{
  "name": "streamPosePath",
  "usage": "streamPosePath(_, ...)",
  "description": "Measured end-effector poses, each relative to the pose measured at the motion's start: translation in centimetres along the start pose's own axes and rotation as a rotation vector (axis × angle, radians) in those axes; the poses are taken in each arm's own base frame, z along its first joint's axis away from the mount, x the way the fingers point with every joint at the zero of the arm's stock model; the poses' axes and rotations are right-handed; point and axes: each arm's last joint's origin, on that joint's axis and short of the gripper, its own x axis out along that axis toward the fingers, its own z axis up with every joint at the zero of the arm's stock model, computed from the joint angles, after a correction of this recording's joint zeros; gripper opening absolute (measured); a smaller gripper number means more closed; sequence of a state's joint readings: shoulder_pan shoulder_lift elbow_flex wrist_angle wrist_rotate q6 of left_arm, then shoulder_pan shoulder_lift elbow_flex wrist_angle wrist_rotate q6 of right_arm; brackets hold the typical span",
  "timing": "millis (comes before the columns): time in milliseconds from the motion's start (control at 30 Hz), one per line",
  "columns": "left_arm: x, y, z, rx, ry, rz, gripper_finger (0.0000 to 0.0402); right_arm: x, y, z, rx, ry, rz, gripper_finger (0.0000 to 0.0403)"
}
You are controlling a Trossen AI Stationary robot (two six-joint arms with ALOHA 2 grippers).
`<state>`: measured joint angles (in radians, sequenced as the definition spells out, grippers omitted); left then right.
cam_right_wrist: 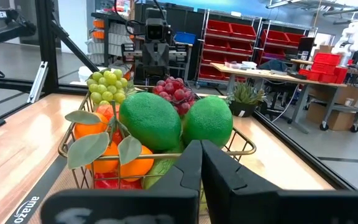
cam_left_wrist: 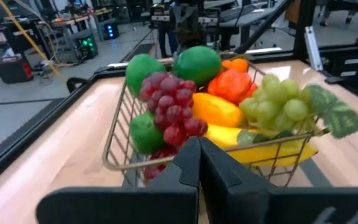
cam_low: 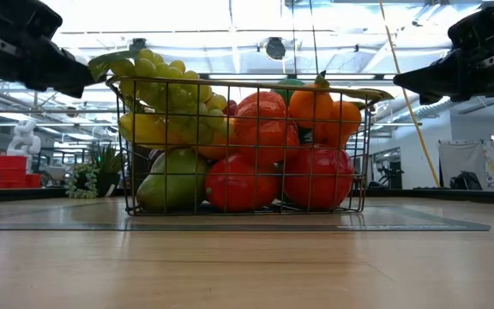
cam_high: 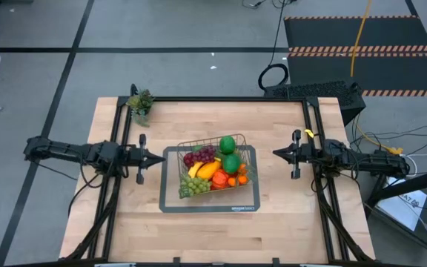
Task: Build produce basket
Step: Return to Home Position
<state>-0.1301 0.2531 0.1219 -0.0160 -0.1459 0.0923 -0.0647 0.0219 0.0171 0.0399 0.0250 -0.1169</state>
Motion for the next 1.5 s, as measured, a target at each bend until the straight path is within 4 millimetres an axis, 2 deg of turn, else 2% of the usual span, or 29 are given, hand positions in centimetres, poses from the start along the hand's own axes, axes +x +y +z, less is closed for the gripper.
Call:
streamPosePath(400,-0.4,0.0,-2.1,-0.045,-0.027,0.014,0.0001,0.0,0.0,0.0,0.000,0.000,0.000,0.0000)
streamPosePath(800,-1.2,0.3,-1.4,0.000,-0.176,0.029,0.0001,0.0,0.0,0.0,0.000,0.000,0.000,0.0000)
streamPosePath(1167,-1.1,0.6,-1.7,-0.009,-0.164,0.009,0.0001,0.0,0.0,0.0,0.000,0.001,0.000,0.0000)
streamPosePath(1500,-1.0,0.6,-1.7,-0.067,-0.165,-0.001,0.0019,0.0,0.0,0.0,0.000,0.001,0.000,0.0000)
